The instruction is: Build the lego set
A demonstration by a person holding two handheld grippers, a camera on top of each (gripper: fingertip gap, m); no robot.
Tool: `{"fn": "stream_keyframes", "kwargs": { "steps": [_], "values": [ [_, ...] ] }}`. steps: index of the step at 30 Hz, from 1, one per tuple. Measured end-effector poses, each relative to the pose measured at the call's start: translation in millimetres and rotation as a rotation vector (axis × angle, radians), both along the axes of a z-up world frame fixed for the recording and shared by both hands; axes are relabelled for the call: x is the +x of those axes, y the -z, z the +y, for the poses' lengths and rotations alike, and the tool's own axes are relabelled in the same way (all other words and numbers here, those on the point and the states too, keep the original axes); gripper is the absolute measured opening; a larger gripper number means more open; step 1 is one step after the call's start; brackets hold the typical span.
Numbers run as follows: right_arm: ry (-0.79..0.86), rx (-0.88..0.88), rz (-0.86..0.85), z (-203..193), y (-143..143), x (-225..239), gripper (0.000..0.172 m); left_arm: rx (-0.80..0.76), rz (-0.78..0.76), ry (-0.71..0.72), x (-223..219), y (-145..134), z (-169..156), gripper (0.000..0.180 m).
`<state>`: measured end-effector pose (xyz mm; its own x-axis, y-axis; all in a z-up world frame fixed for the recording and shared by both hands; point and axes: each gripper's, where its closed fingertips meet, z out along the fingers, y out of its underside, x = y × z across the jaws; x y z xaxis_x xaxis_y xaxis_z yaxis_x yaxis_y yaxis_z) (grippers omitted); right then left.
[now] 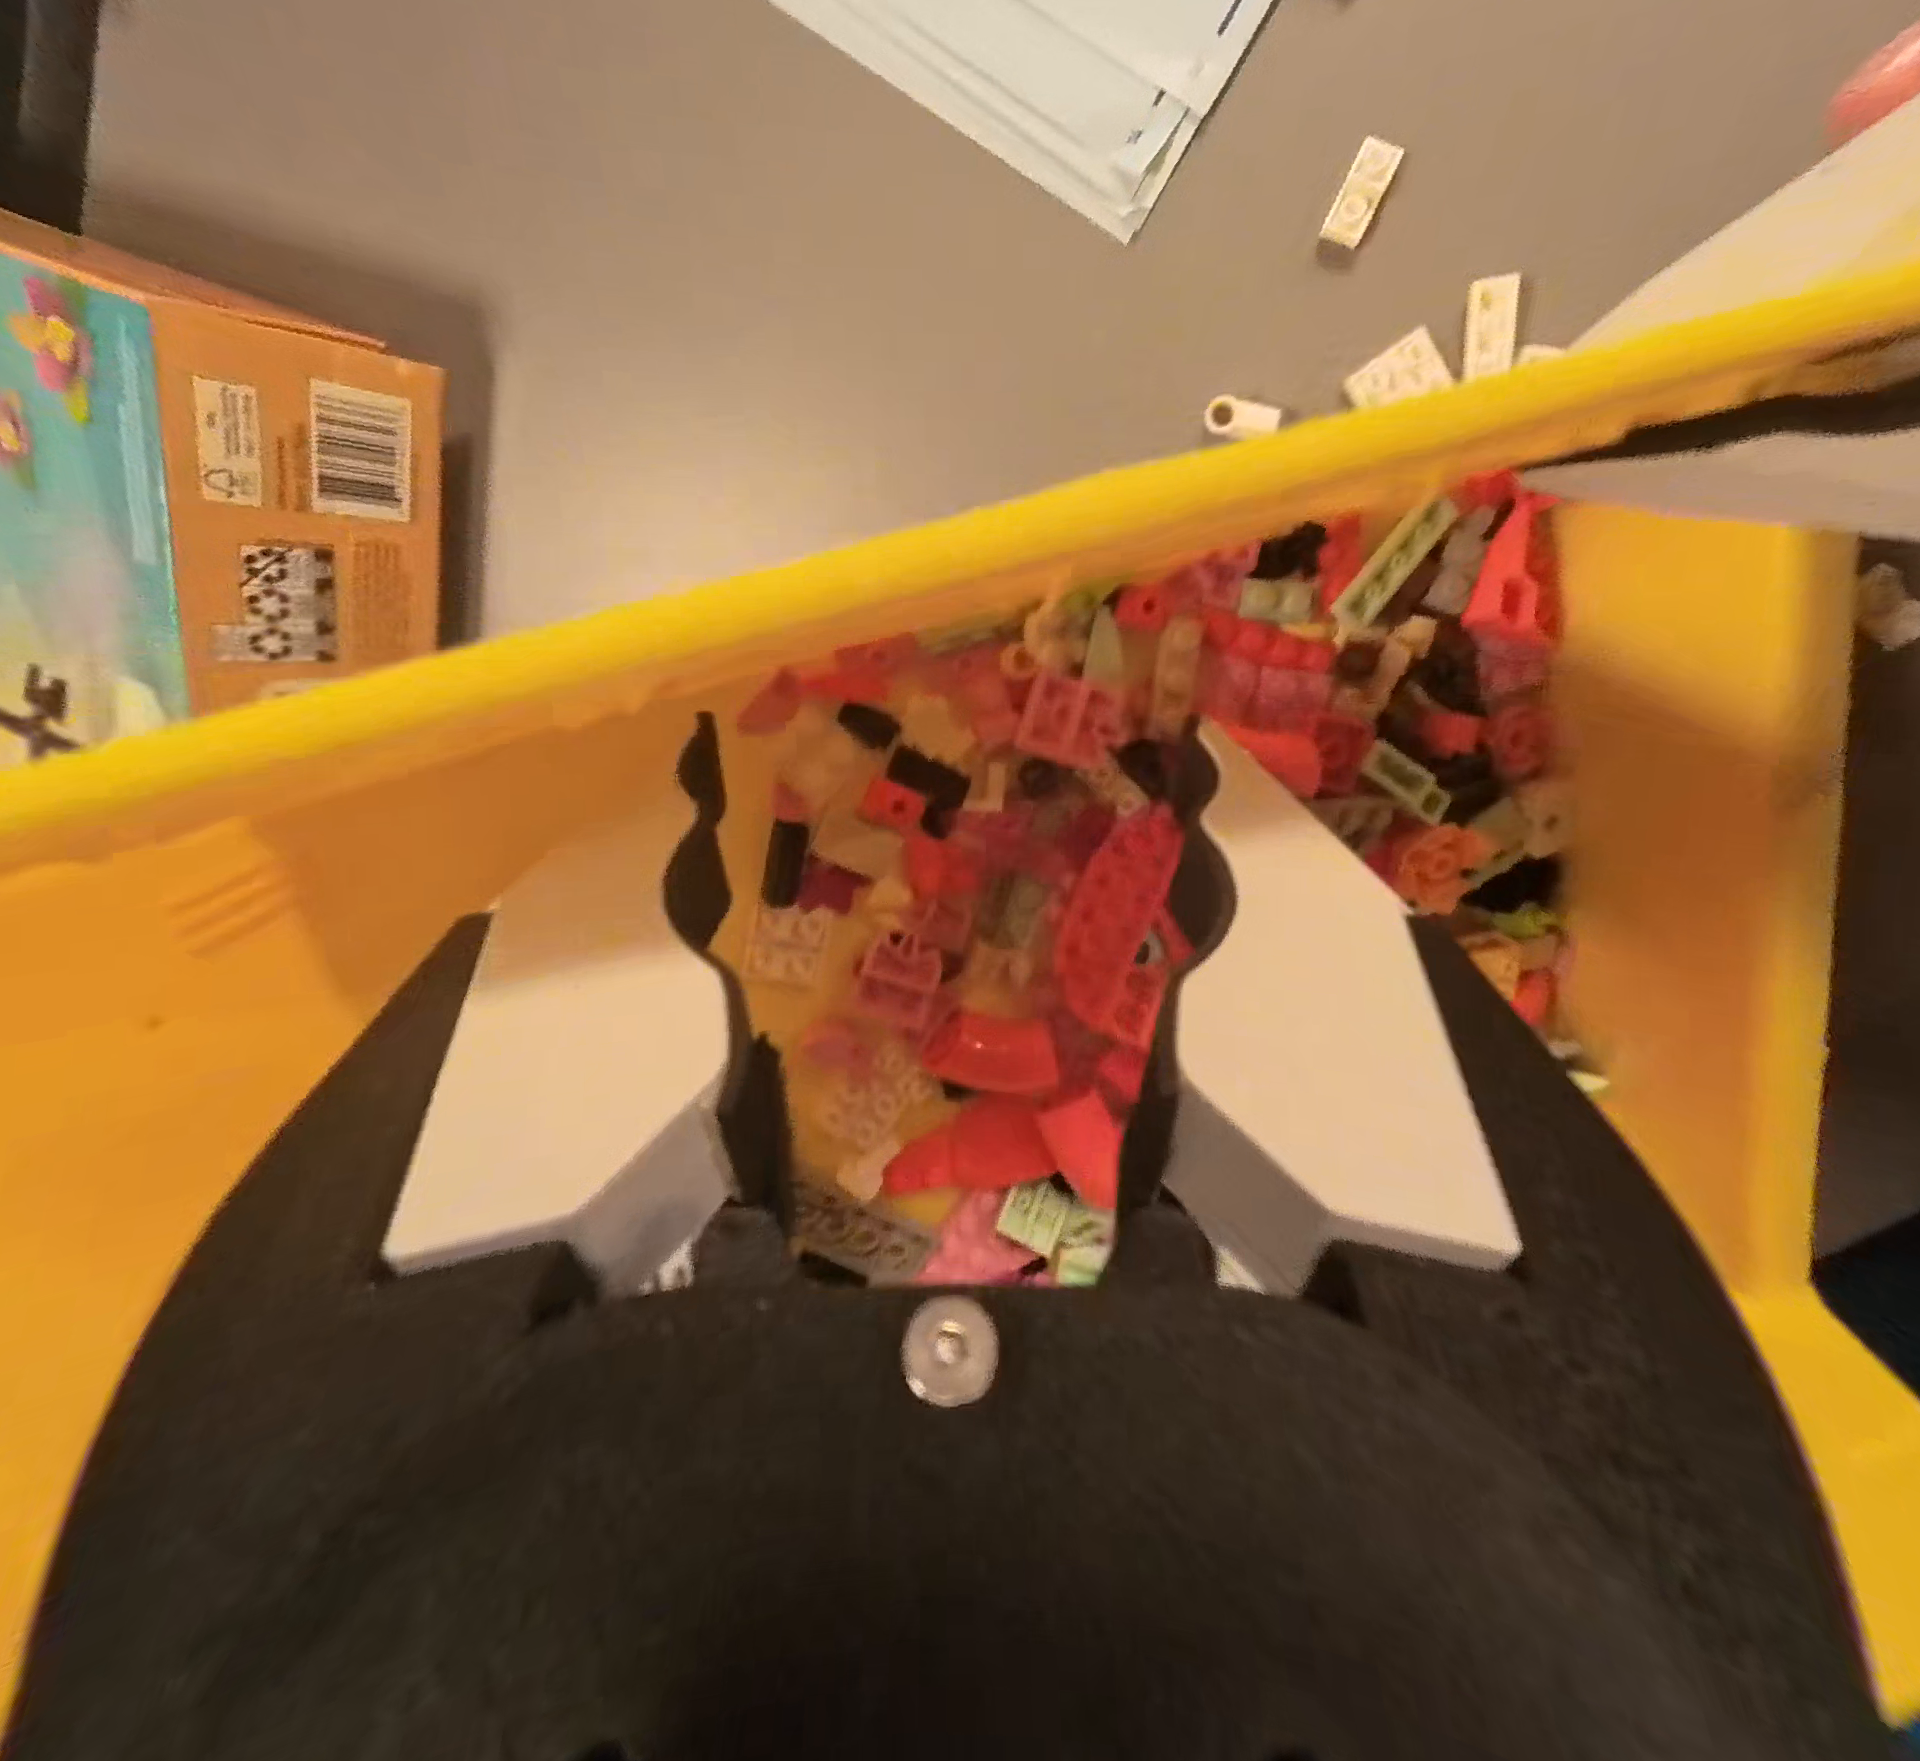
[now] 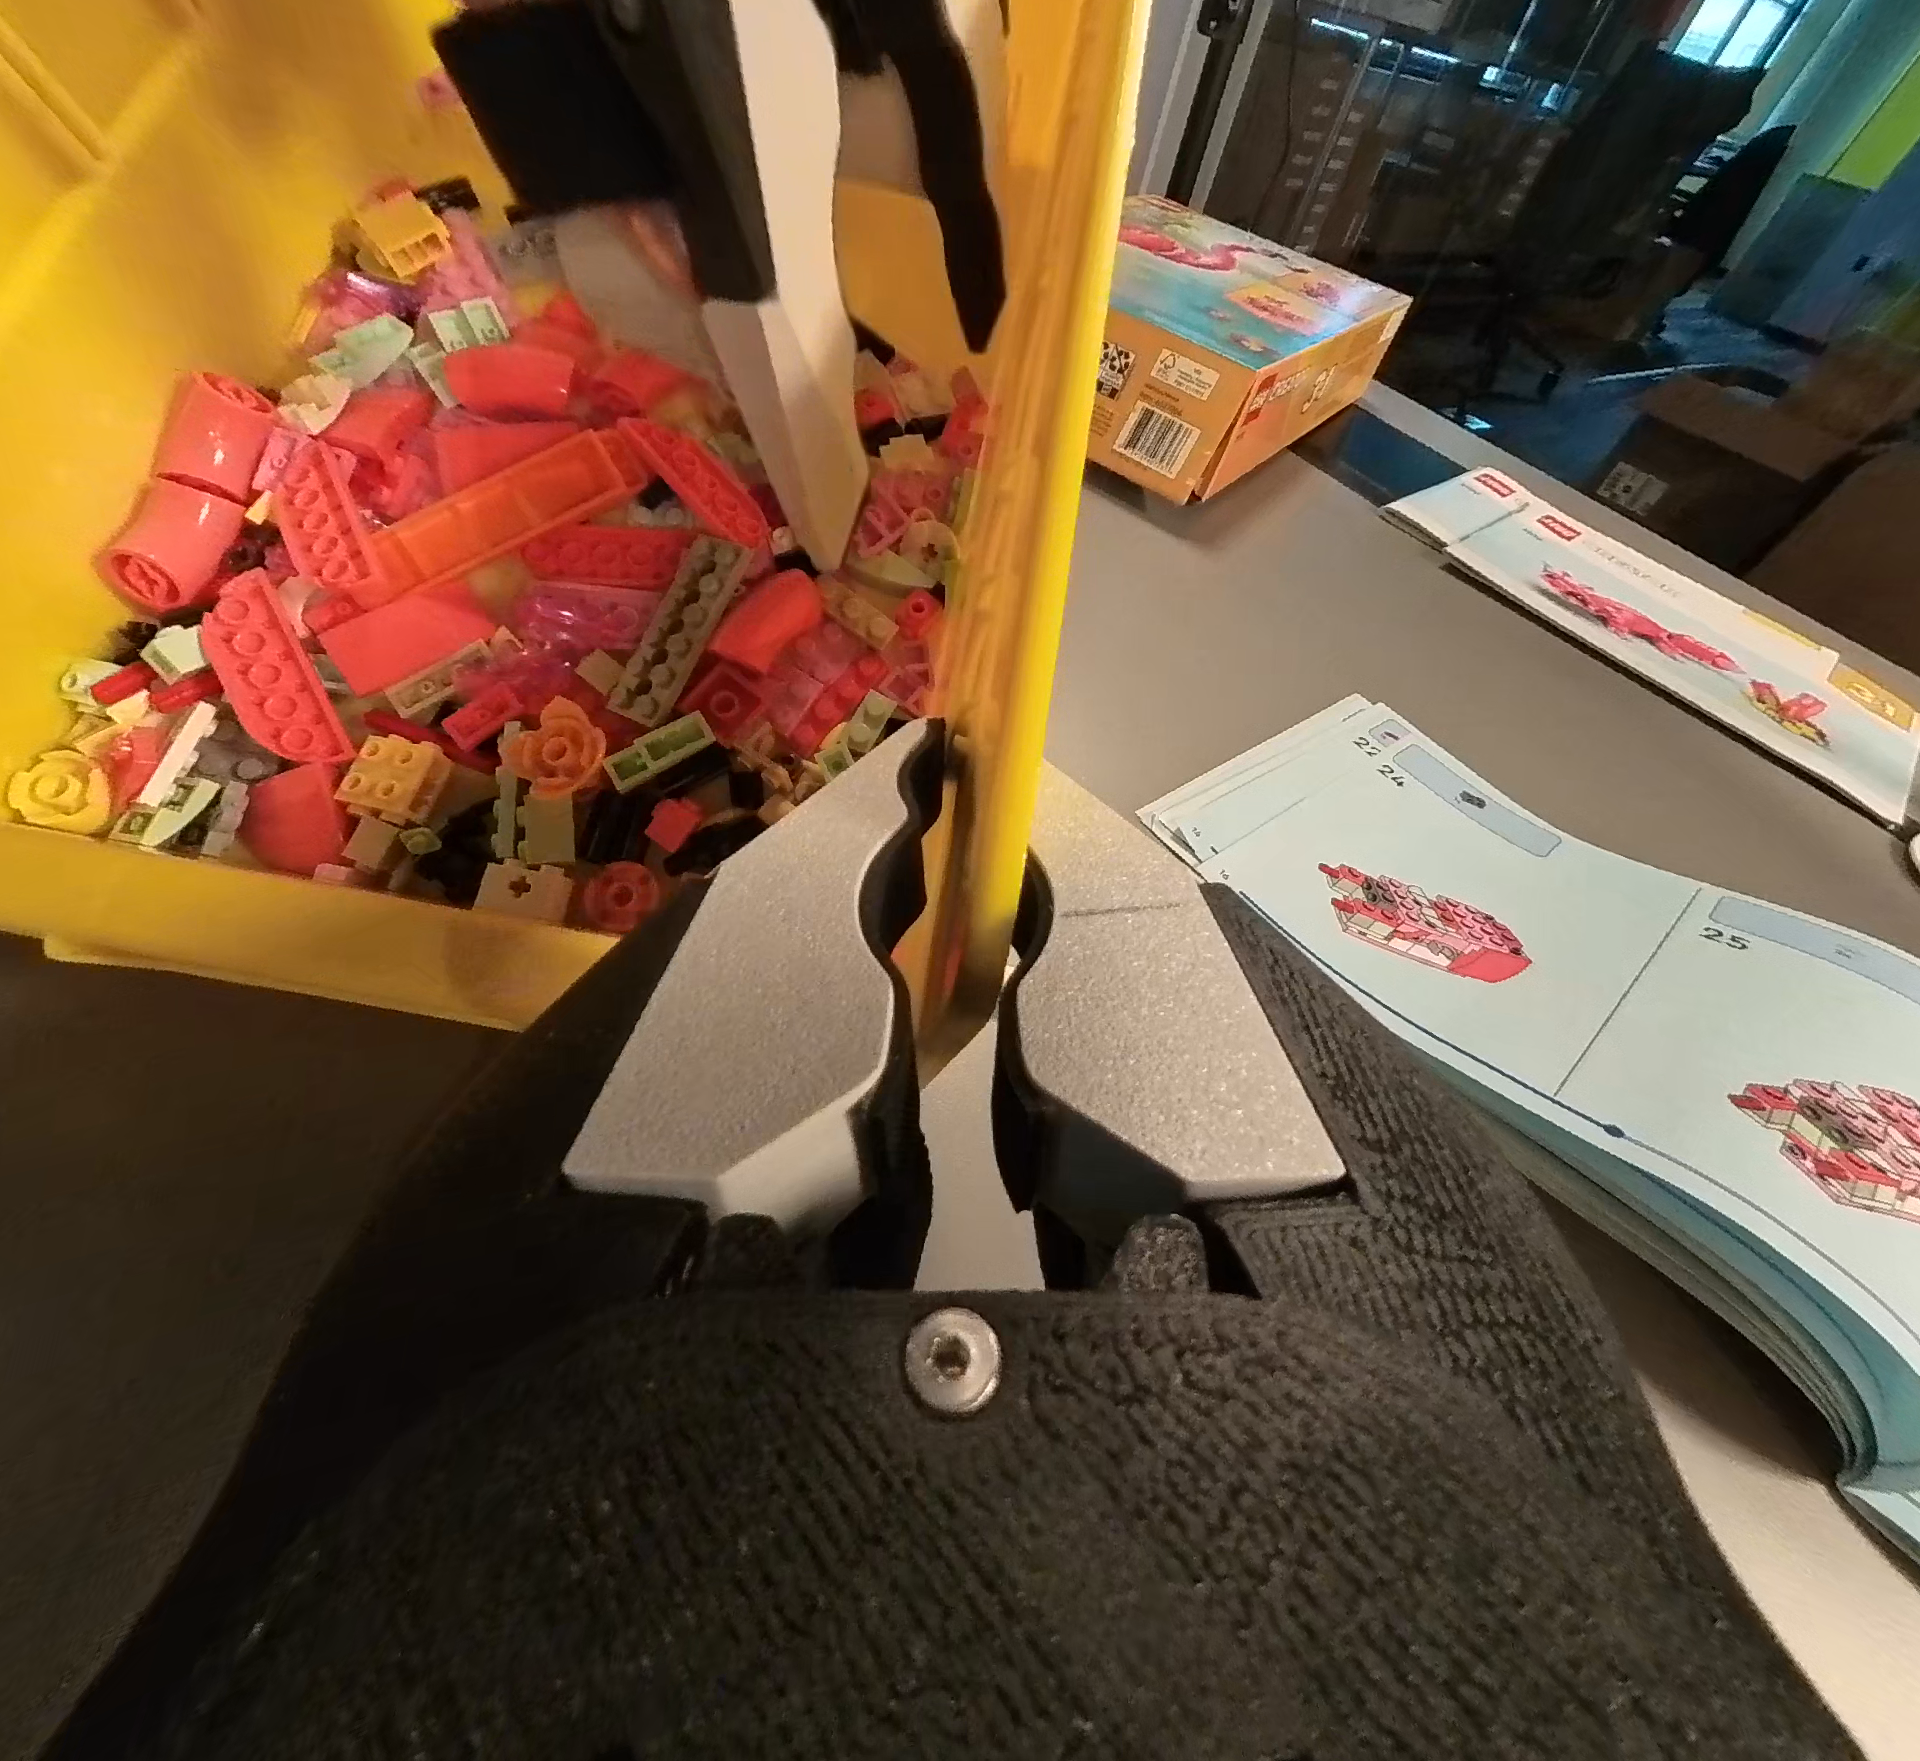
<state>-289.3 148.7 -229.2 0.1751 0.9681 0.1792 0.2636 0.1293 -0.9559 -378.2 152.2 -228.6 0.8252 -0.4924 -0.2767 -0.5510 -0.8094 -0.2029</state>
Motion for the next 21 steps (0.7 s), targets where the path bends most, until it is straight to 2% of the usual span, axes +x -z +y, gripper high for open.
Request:
{"fn": "stream_keyframes", "kwargs": {
  "steps": [2, 6, 13, 17, 21],
  "values": [
    [0.000, -0.002, -0.001, 0, 0, 0, 0.003, 0.000, 0.021, -0.019, -3, 6, 3, 0.094],
    [0.000, -0.003, 0.000, 0, 0, 0, 0.003, 0.027, 0.119, -0.024, -17, 4, 6, 0.089],
    [-0.001, -0.006, 0.000, 0, 0, 0, 0.003, 0.053, 0.250, -0.106, -56, -19, 1, 0.083],
    [-0.002, -0.008, 0.000, 0, 0, 0, 0.003, 0.075, 0.113, -0.050, -28, -24, -5, 0.078],
    [-0.002, -0.007, 0.000, 0, 0, 0, 0.003, 0.027, -0.012, 0.025, 9, -10, -17, 0.087]
  ]
}}
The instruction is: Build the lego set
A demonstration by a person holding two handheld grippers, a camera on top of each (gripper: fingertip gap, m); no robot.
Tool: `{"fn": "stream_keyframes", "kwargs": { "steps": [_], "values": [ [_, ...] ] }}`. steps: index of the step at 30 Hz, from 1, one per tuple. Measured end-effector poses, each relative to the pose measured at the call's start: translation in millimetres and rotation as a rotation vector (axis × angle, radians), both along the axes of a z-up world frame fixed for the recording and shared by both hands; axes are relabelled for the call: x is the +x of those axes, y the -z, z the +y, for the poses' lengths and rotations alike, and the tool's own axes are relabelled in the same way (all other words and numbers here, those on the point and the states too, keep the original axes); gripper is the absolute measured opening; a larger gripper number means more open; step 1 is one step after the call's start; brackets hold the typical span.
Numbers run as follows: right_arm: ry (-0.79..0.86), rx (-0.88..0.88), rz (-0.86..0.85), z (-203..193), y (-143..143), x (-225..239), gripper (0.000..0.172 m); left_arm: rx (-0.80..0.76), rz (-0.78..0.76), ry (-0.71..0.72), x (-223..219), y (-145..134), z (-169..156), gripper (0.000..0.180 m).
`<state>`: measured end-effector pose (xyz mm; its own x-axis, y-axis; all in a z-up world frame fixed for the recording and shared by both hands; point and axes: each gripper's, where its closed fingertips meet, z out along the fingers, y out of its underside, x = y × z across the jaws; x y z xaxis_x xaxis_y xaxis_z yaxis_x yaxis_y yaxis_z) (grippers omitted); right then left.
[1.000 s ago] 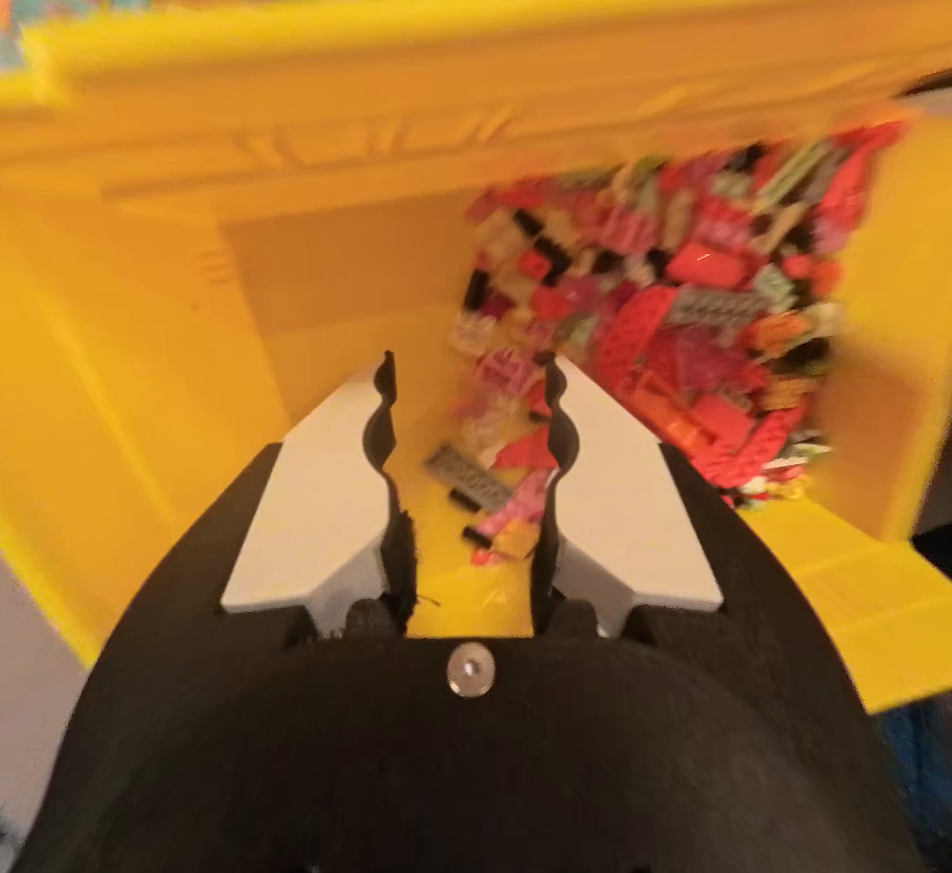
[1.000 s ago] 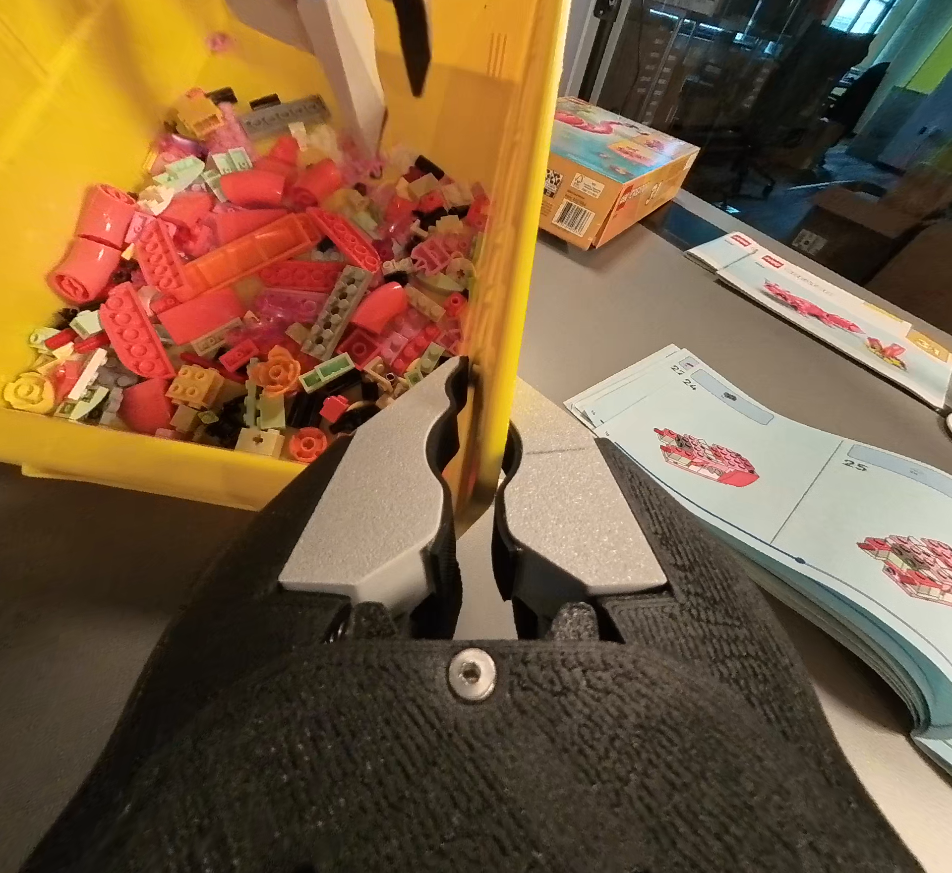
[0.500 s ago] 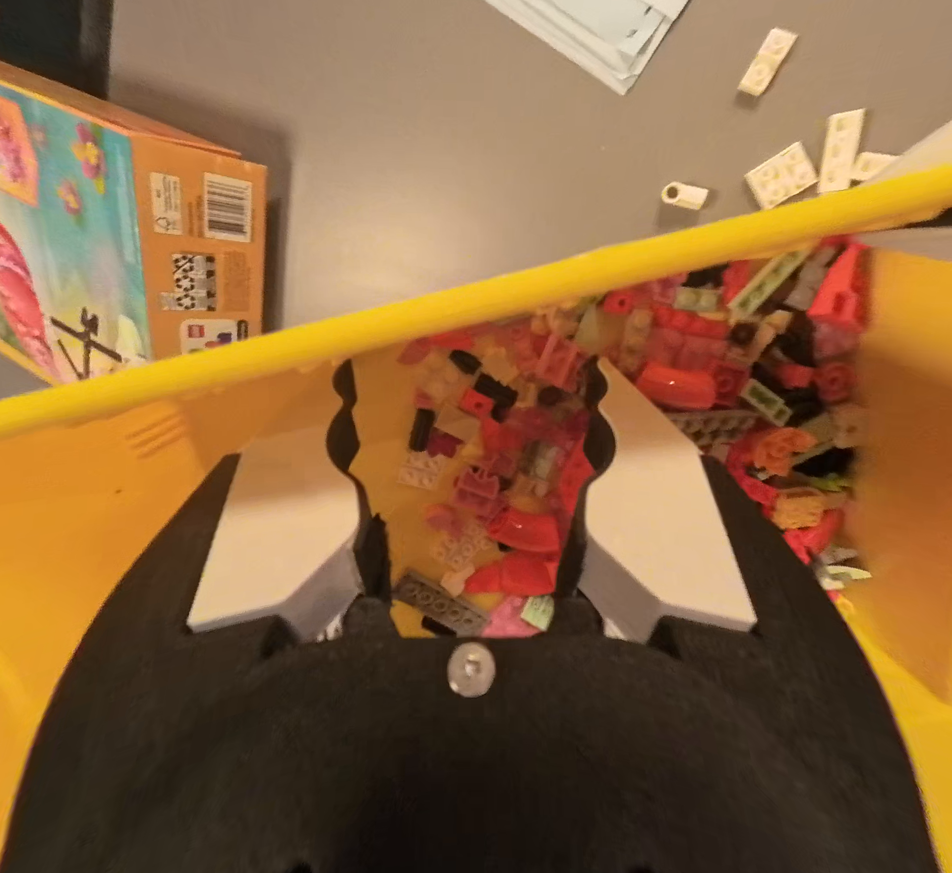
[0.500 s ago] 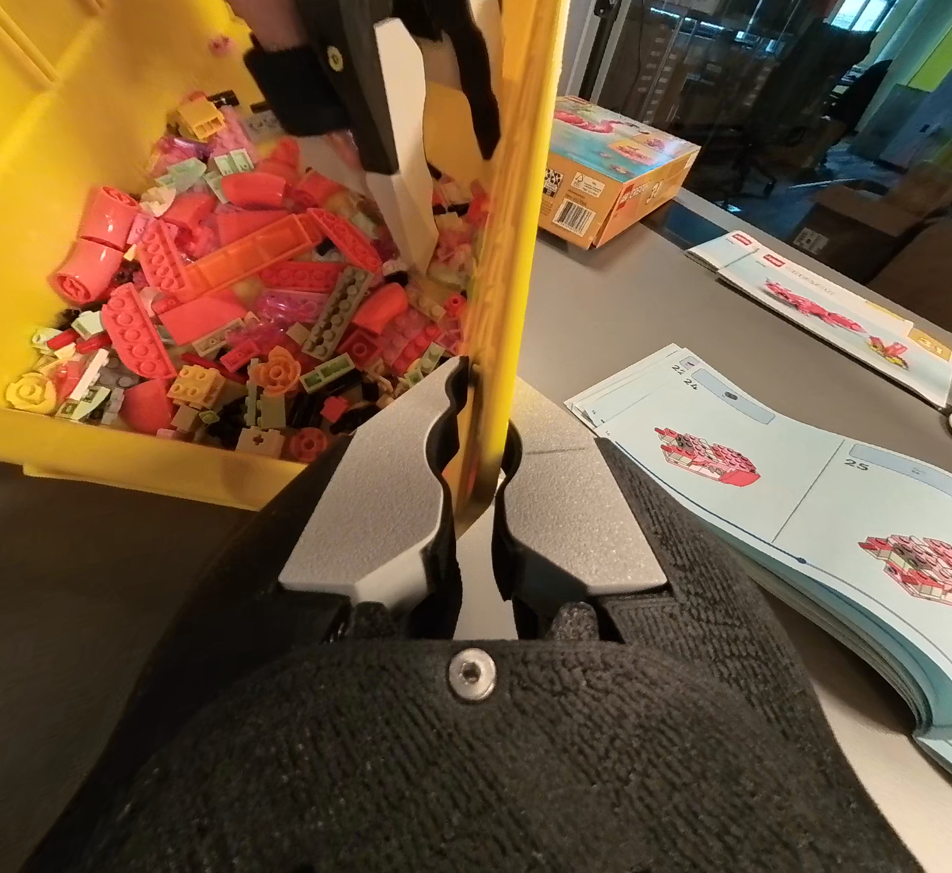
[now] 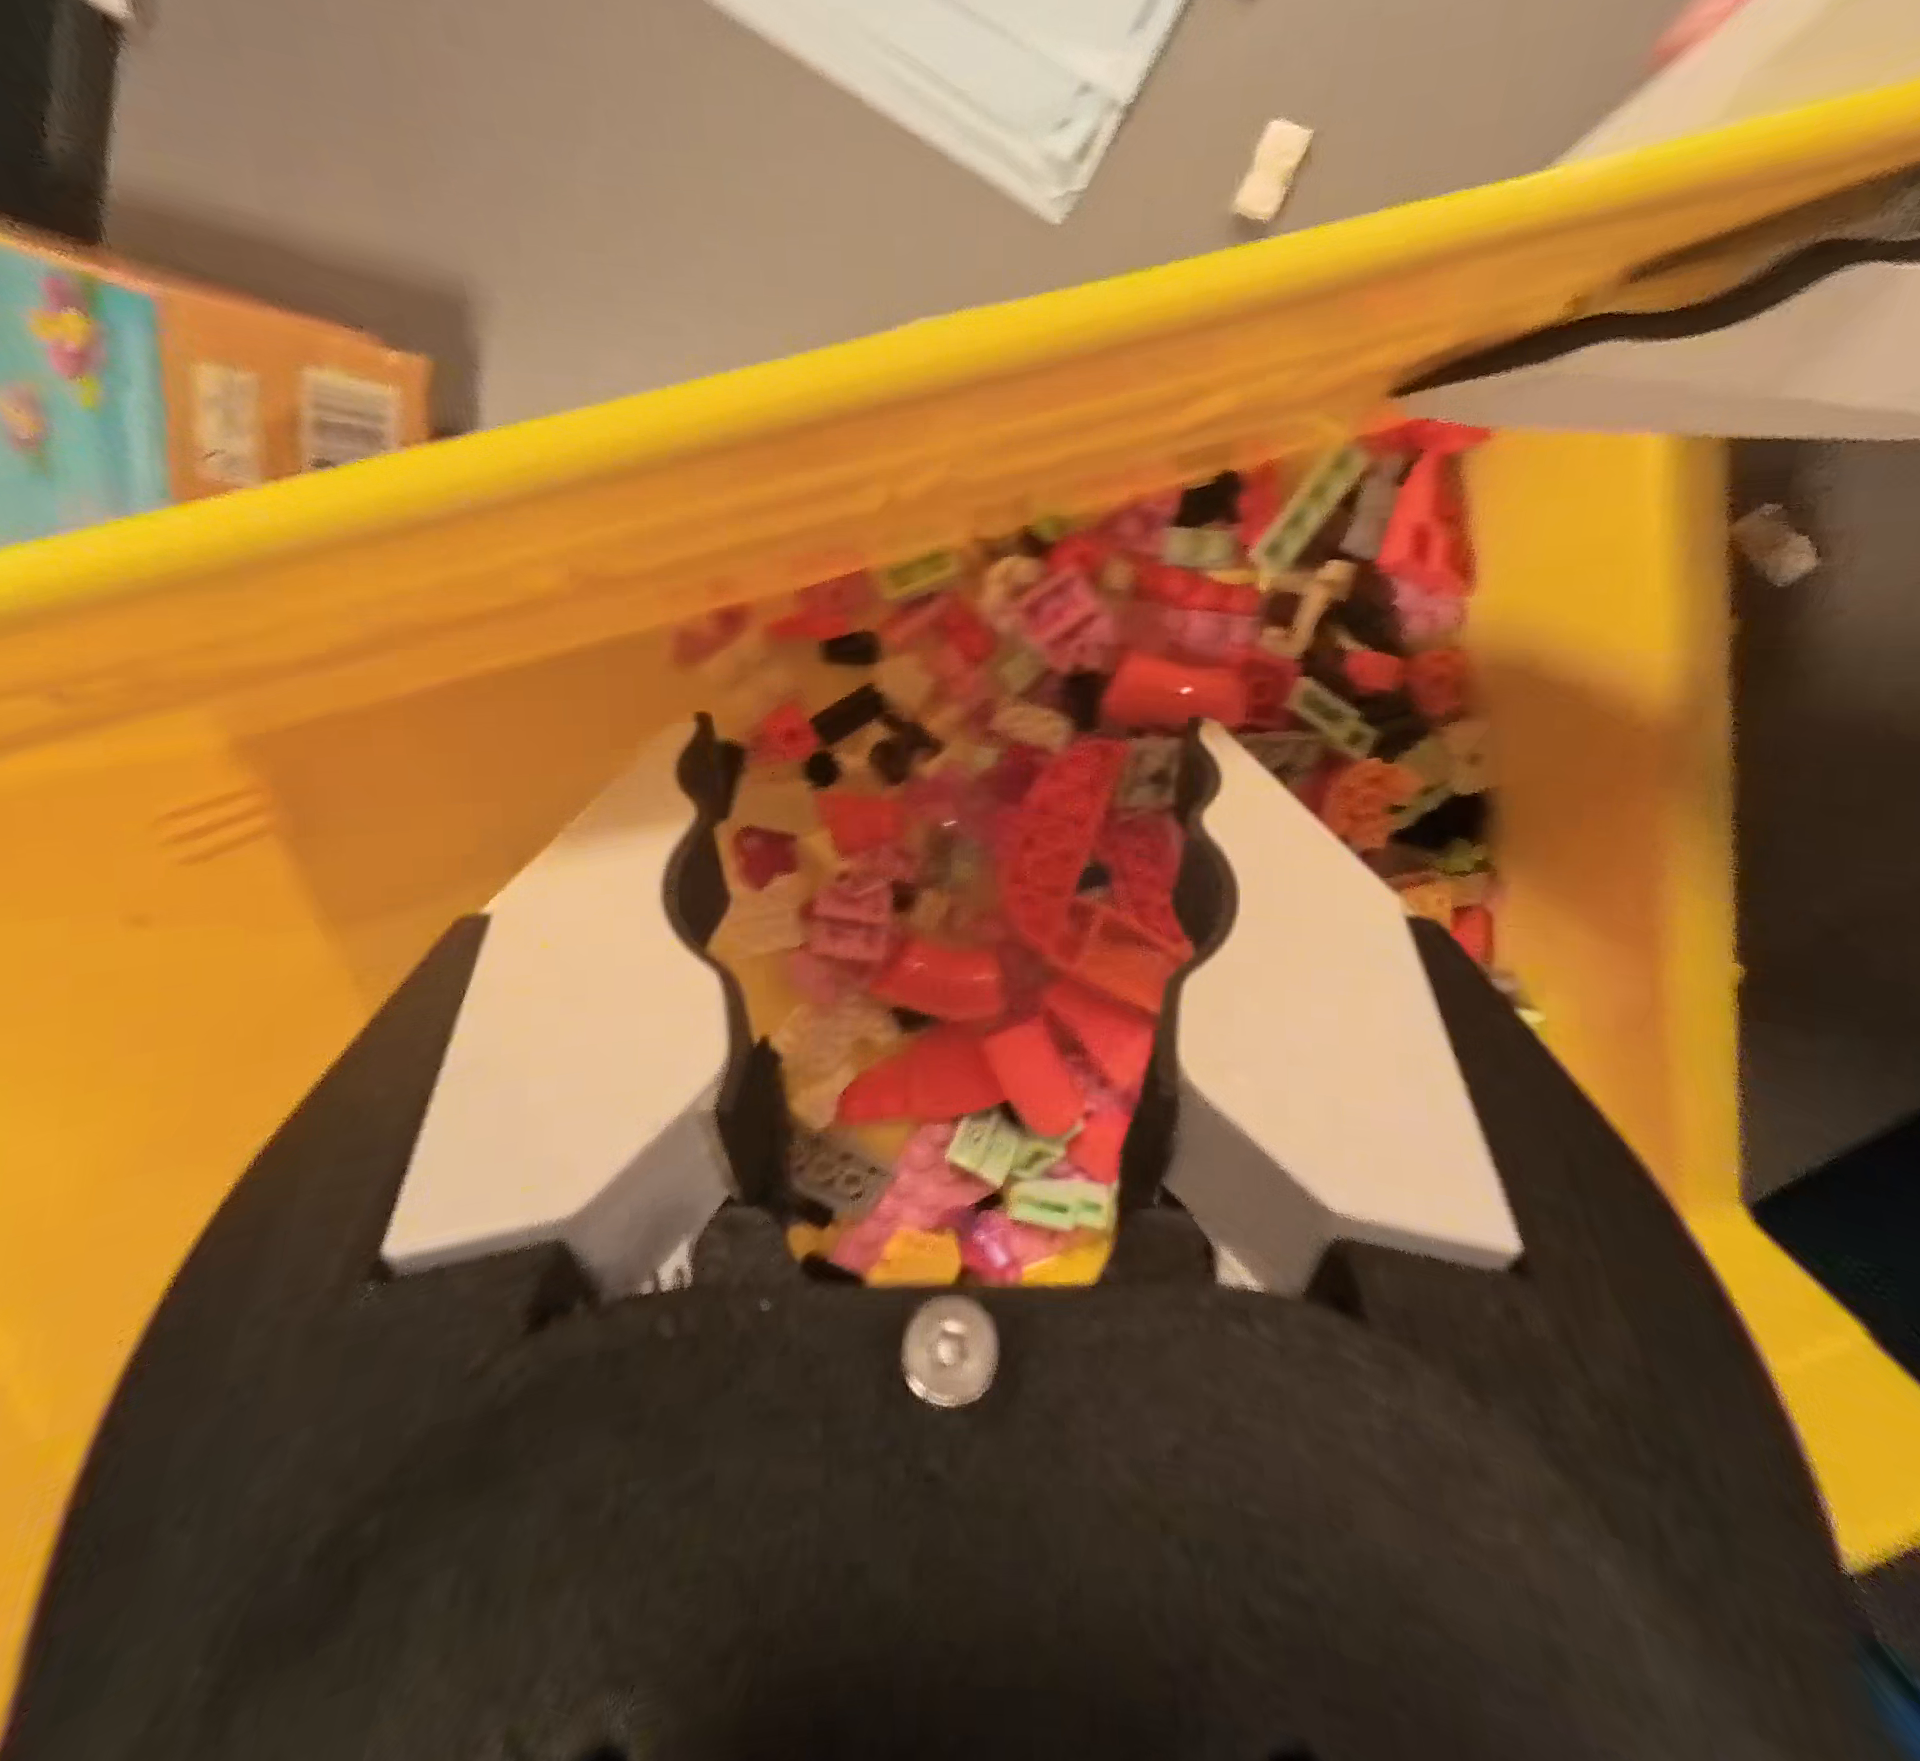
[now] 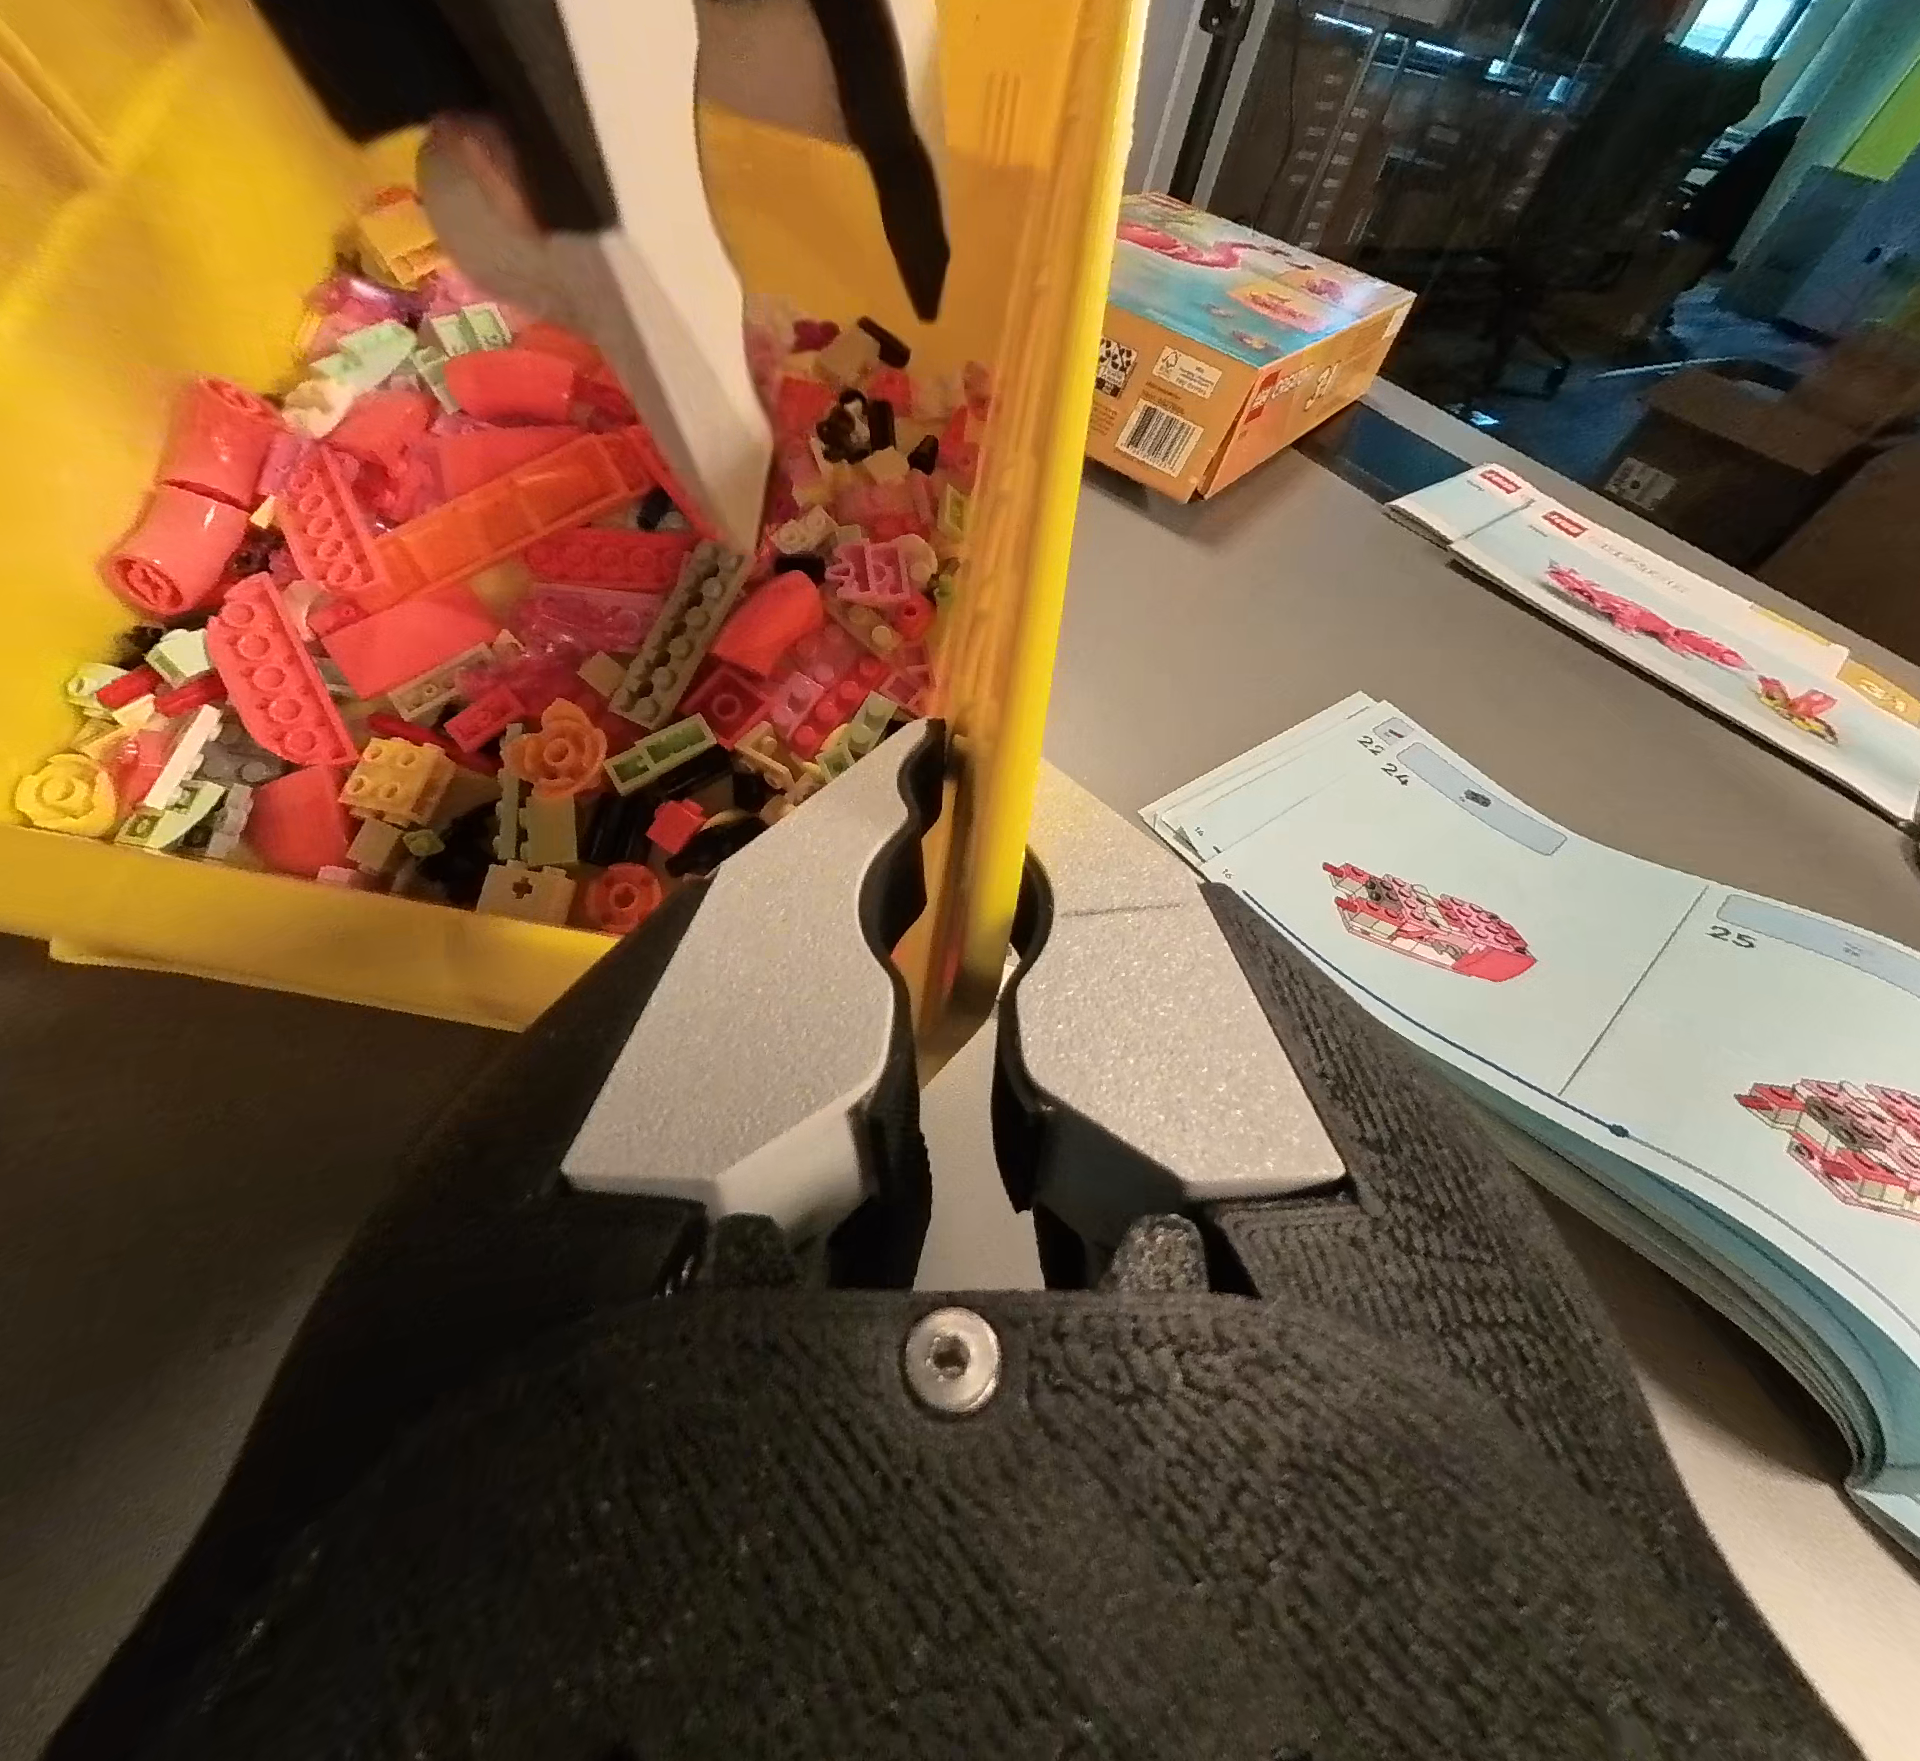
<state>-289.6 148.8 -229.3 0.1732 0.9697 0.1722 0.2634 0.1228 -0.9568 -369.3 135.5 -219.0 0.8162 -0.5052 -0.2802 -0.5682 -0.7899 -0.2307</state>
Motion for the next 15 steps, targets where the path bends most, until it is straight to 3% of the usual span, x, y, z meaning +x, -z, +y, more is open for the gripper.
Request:
{"fn": "stream_keyframes", "kwargs": {
  "steps": [8, 12, 15],
  "values": [
    [-0.001, -0.007, 0.001, 0, 0, 0, 0.003, -0.013, 0.174, 0.096, 11, 30, 3, 0.087],
    [0.000, -0.005, 0.001, 0, 0, 0, 0.003, -0.008, 0.269, 0.036, -14, 22, 4, 0.086],
    [0.000, -0.007, 0.001, 0, 0, 0, 0.003, -0.018, 0.235, -0.028, -31, 18, 1, 0.085]
  ]
}}
